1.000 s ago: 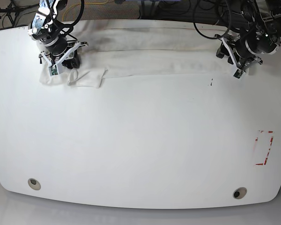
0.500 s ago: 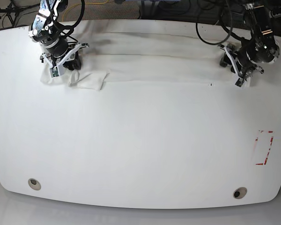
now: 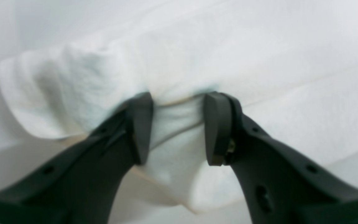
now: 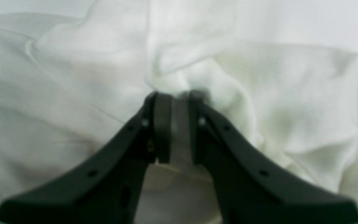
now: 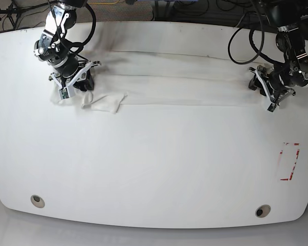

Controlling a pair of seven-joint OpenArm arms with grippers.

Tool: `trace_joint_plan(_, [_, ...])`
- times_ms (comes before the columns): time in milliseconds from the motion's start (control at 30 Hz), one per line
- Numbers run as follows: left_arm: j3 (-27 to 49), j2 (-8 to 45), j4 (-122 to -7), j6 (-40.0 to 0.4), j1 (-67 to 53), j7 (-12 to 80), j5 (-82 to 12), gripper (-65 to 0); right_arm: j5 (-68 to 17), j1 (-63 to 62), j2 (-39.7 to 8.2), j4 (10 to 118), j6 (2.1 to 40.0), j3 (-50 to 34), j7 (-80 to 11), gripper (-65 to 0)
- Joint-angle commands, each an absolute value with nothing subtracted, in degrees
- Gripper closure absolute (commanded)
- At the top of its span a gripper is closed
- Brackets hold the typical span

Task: Fold the T-shirt properly
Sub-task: 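Pull the strip ends apart with both grippers to straighten it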

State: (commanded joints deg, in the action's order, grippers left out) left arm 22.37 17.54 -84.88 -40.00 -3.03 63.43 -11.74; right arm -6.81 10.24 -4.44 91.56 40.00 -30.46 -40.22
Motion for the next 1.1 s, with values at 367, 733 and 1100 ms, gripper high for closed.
trace_joint_plan(367, [22.29,17.54,-84.79,-40.00,-0.04,65.63,-11.65,-26.0,-6.73,9.89,-4.62,98.68,39.78,-30.81,-40.22,-45.2])
trace_joint_plan(733, [22.29,17.27,-84.88,-40.00,0.75,65.89,-11.74,-26.0,-4.53,9.98,-6.20,107.82,40.00,-30.64,-42.07,-45.0])
trace_joint_plan(1100, [22.29,17.36,-84.88,-40.00,0.75,65.89,-11.74,-26.0,-4.53,6.37,-3.47,109.93,40.00,-25.98,-49.27,-45.3])
